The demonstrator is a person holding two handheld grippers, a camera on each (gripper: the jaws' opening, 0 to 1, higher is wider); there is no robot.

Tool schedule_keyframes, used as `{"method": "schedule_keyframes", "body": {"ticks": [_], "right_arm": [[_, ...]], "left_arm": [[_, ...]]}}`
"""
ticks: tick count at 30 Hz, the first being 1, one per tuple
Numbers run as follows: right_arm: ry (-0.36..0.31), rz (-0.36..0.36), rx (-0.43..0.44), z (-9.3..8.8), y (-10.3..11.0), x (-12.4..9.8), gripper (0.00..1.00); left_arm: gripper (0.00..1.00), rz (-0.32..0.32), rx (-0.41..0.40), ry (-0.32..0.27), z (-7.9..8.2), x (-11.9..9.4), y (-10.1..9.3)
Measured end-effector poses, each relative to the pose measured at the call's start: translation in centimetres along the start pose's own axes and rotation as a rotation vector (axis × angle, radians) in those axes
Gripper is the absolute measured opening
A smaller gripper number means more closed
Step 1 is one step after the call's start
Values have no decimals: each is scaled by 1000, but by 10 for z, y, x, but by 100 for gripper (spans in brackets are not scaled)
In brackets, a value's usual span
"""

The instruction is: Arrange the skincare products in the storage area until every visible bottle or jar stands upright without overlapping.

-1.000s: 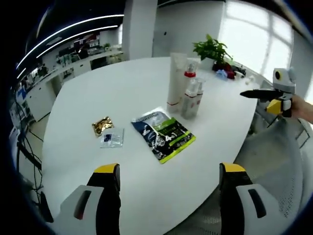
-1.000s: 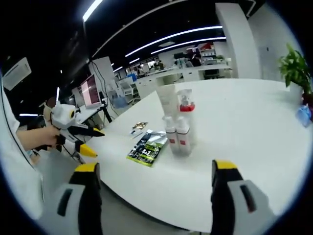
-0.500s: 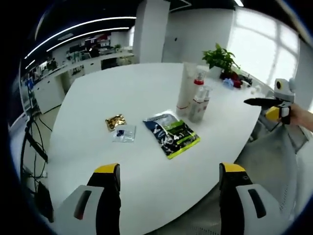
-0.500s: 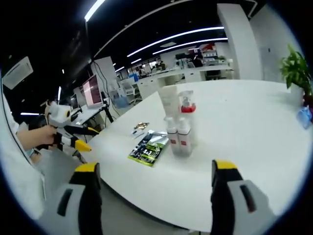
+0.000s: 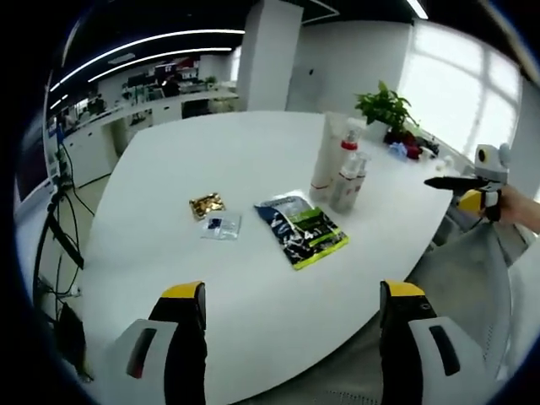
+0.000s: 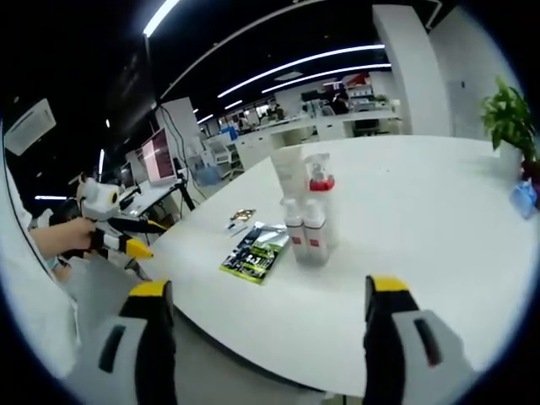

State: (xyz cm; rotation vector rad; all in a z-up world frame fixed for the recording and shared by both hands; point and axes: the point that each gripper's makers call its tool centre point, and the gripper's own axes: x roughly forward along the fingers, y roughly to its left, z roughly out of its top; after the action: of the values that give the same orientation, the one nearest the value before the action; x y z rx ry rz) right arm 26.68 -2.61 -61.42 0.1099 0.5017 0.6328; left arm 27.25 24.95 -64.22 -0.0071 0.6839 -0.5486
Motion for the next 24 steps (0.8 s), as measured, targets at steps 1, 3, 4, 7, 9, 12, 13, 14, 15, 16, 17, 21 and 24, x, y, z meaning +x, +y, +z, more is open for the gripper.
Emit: {"method": "schedule_keyframes", "body": {"ticks": [1,3,4,7,9,12,13,14,15,16,17,21,24], "right_arm": [[1,0,0,0,0,0,94],[1,0,1,0,0,0,94],[2,1,1,0,0,1,94],[6,2,2,-1,-1,2,94],[7,2,3,-1,-1,3,94],[10,1,6,-2,-3,4,94],[11,1,6,-2,-3,4,94],[12,0,7,-2,-4,5,94],[13,0,8,-2,-5,6,94],[14,-1,8,-2,-6,7,94],[15,-1,8,-2,-6,7,94],[17,-3,12,0,-10,11,94],[21,-7,14,1,-14,16,94]], "left_arm": [[81,1,0,1,0,0,0],[81,5,-1,6,0,0,1],[81,6,-3,5,0,1,1],[81,8,-16,3,1,2,2],[80,11,-21,6,0,3,3],[80,13,-27,10,0,6,5],[79,13,-28,12,0,7,5],[79,16,-28,15,0,8,6],[79,20,-28,19,0,9,7],[79,22,-29,20,1,10,8],[78,24,-30,22,1,11,9],[77,38,-32,40,1,18,16],[77,49,-29,58,2,24,22]]}}
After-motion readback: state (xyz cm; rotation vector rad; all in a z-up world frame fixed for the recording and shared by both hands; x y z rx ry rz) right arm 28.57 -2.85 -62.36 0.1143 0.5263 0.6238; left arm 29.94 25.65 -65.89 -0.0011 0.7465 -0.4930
